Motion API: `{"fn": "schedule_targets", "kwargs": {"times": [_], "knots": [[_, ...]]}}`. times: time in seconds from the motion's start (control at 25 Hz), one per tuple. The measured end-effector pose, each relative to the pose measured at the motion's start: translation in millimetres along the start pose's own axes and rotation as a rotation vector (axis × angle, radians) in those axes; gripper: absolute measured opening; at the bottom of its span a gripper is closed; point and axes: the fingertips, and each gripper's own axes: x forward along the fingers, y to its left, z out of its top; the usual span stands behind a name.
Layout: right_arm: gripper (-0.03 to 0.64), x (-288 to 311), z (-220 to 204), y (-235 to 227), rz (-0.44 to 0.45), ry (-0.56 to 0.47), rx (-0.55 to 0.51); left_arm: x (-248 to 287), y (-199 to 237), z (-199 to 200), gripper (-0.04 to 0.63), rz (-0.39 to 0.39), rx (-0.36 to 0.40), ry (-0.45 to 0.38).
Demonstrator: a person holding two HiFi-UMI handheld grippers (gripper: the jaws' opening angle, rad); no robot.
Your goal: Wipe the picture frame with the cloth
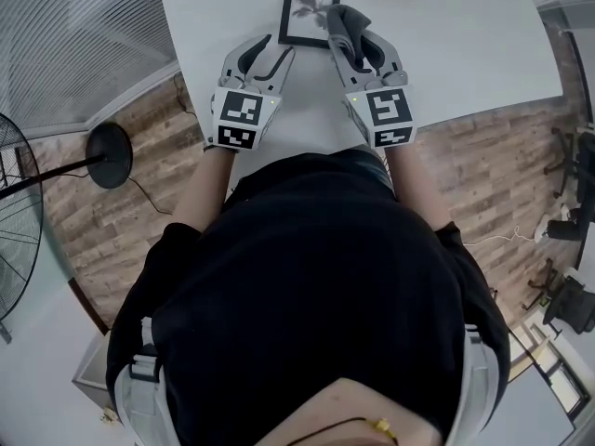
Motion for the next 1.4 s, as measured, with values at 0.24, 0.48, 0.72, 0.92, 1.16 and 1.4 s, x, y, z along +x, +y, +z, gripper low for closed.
{"fn": "schedule_targets", "kwargs": {"times": [0.24, 0.48, 0.72, 0.92, 1.16, 1.4], "knots": [[0.101, -4, -4, -2, -0.025, -0.035, 0.039, -5, 3, 3, 0.145, 0.019, 0.0, -0.042], [0.101, -8, 1, 3, -0.033, -0.072, 0.043, -11, 2, 5, 0.098, 0.021, 0.0, -0.055], [0.101, -9, -3, 1, -0.041, -0.076, 0.063, -12, 6, 3, 0.052, 0.041, -0.014, -0.066], [0.101, -8, -5, 2, -0.038, -0.077, 0.072, -14, 11, 1, 0.015, 0.057, -0.049, -0.073], [0.101, -11, -3, -1, -0.046, -0.088, 0.082, -12, 3, 2, 0.012, 0.039, -0.057, -0.08], [0.1, -12, -1, -3, -0.054, -0.092, 0.089, -12, 5, 1, 0.012, 0.036, -0.081, -0.078]]}}
